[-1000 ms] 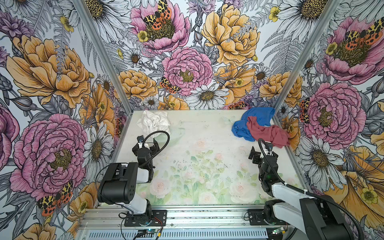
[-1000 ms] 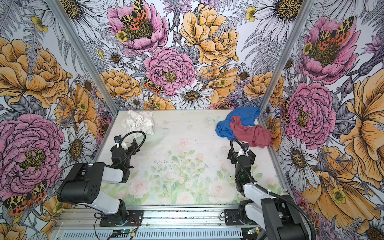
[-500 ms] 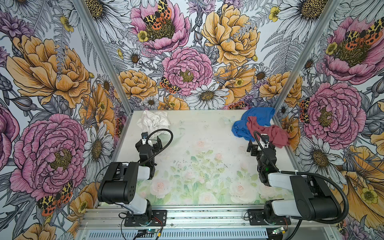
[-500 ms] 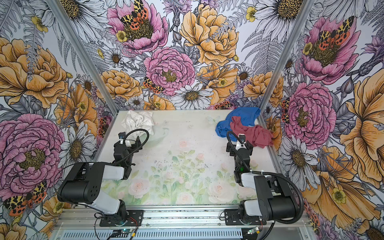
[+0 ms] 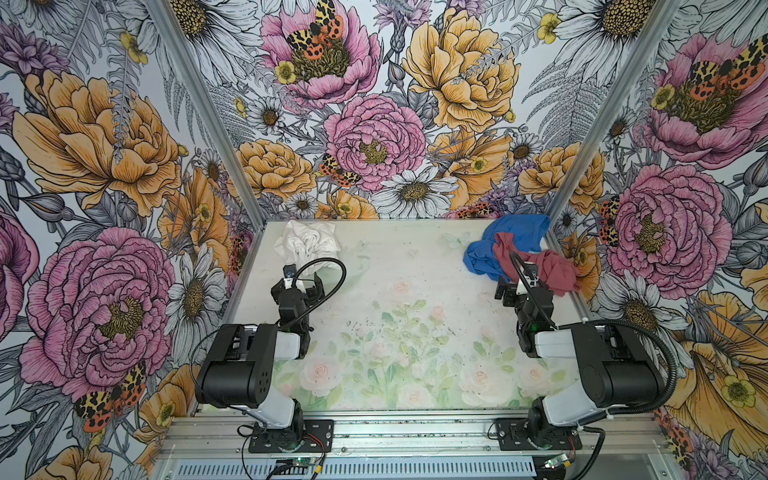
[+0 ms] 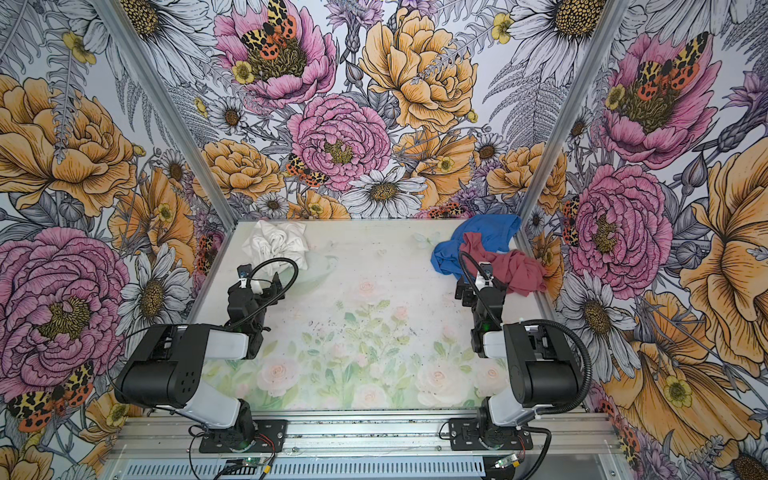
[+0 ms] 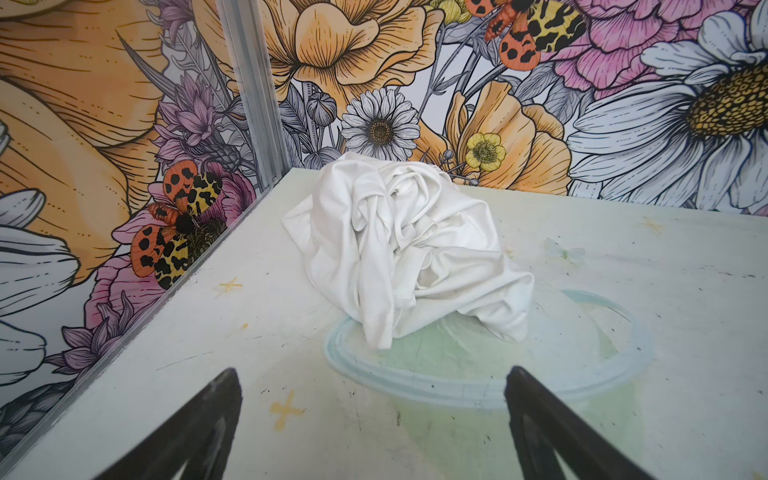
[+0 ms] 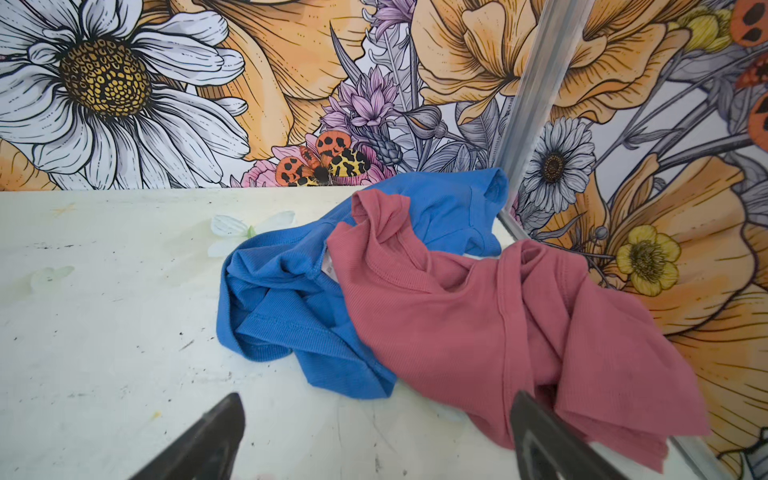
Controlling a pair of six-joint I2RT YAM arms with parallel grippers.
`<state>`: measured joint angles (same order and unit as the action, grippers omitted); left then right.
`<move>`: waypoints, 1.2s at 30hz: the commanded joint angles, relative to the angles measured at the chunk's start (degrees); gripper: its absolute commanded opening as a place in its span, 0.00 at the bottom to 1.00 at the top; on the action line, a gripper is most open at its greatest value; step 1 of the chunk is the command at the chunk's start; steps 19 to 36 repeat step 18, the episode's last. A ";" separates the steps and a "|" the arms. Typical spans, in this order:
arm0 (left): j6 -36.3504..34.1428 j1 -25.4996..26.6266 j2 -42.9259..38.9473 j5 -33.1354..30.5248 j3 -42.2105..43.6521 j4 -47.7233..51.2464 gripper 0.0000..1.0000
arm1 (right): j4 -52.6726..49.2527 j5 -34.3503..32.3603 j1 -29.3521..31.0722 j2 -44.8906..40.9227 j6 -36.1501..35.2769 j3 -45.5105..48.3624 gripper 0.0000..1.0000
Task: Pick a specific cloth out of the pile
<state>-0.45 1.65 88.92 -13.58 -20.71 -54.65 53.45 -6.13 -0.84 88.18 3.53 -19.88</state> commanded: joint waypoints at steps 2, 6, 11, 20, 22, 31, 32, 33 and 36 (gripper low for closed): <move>-0.78 0.10 0.02 1.19 -0.21 -0.57 0.99 | 2.69 0.36 0.17 -0.51 0.69 0.91 0.99; -0.76 0.14 0.02 1.19 -0.21 -0.54 0.99 | 3.56 0.42 0.53 -0.33 0.26 1.16 1.00; -0.78 0.11 0.02 1.19 -0.21 -0.60 0.99 | 3.37 0.07 0.80 -0.30 0.15 1.12 0.99; 1.05 -1.85 -0.25 4.03 0.10 -0.58 0.99 | 7.81 -10.54 0.09 -0.65 5.38 3.78 0.99; 1.05 -1.85 -0.25 4.03 0.10 -0.58 0.99 | 7.81 -10.54 0.09 -0.65 5.38 3.78 0.99; 1.05 -1.85 -0.25 4.03 0.10 -0.58 0.99 | 7.81 -10.54 0.09 -0.65 5.38 3.78 0.99; 1.05 -1.85 -0.25 4.03 0.10 -0.58 0.99 | 7.81 -10.54 0.09 -0.65 5.38 3.78 0.99; 1.05 -1.85 -0.25 4.03 0.10 -0.58 0.99 | 7.81 -10.54 0.09 -0.65 5.38 3.78 0.99; 1.05 -1.85 -0.25 4.03 0.10 -0.58 0.99 | 7.81 -10.54 0.09 -0.65 5.38 3.78 0.99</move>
